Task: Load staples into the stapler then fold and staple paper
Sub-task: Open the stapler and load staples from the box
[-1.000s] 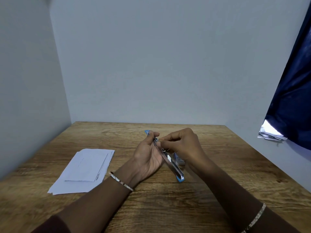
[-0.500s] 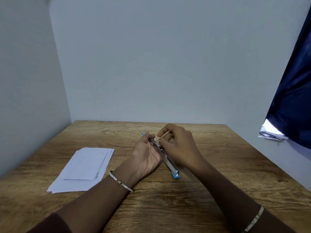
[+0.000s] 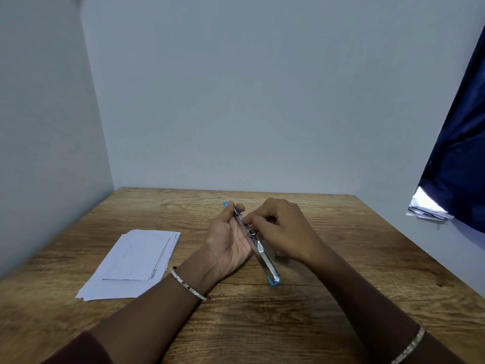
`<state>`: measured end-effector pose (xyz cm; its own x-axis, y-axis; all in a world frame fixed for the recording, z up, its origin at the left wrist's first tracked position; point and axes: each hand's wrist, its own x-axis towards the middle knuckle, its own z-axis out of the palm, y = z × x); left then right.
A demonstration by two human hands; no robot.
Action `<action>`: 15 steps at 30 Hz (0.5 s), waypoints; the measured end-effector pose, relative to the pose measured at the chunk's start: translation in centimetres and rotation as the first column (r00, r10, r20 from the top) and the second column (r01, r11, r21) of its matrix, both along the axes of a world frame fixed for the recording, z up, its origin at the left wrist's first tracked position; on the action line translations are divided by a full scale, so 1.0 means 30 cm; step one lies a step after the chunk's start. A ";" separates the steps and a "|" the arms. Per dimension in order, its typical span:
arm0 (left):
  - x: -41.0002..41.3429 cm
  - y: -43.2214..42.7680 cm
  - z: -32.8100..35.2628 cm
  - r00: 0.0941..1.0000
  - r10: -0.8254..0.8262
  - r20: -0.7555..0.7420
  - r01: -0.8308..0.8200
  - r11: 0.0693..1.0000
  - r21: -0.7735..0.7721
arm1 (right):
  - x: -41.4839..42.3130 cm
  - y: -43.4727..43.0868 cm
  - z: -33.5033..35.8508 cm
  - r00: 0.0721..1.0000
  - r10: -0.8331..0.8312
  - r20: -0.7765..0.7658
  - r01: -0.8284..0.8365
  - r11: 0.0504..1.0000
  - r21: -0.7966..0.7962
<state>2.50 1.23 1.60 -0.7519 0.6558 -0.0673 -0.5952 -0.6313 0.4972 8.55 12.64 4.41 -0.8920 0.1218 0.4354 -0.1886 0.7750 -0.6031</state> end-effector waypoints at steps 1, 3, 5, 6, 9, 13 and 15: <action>0.001 0.002 -0.002 1.000 -0.012 0.004 0.012 1.000 0.006 | 0.000 -0.003 -0.003 1.000 0.009 0.012 -0.010 1.000 0.011; -0.001 0.003 -0.011 0.999 -0.046 0.013 0.046 0.999 0.030 | -0.001 -0.007 -0.006 0.999 0.029 0.026 -0.030 0.999 0.034; -0.008 0.003 -0.023 0.999 -0.053 0.007 0.053 0.998 0.033 | -0.003 -0.007 -0.008 0.998 0.047 0.030 -0.049 0.997 0.066; -0.012 0.002 -0.027 0.999 -0.046 0.000 0.046 0.999 0.026 | -0.003 -0.006 -0.009 0.998 0.053 0.032 -0.055 0.995 0.083; -0.023 0.001 -0.030 0.999 -0.043 -0.015 0.043 0.999 0.012 | -0.004 -0.009 -0.013 0.997 0.059 0.040 -0.065 0.987 0.148; -0.024 0.000 -0.022 1.000 -0.024 -0.004 0.024 1.000 -0.005 | -0.002 -0.024 -0.014 0.991 0.093 0.098 -0.117 0.955 0.273; -0.024 -0.002 -0.020 0.999 -0.029 0.021 0.029 1.000 -0.010 | 0.003 -0.029 -0.018 0.992 0.078 0.102 -0.106 0.945 0.309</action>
<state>1.79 1.17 0.99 -0.7309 0.6766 -0.0900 -0.6235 -0.6082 0.4912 8.63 11.77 3.87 -0.9289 -0.0924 0.3586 -0.2256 0.9091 -0.3502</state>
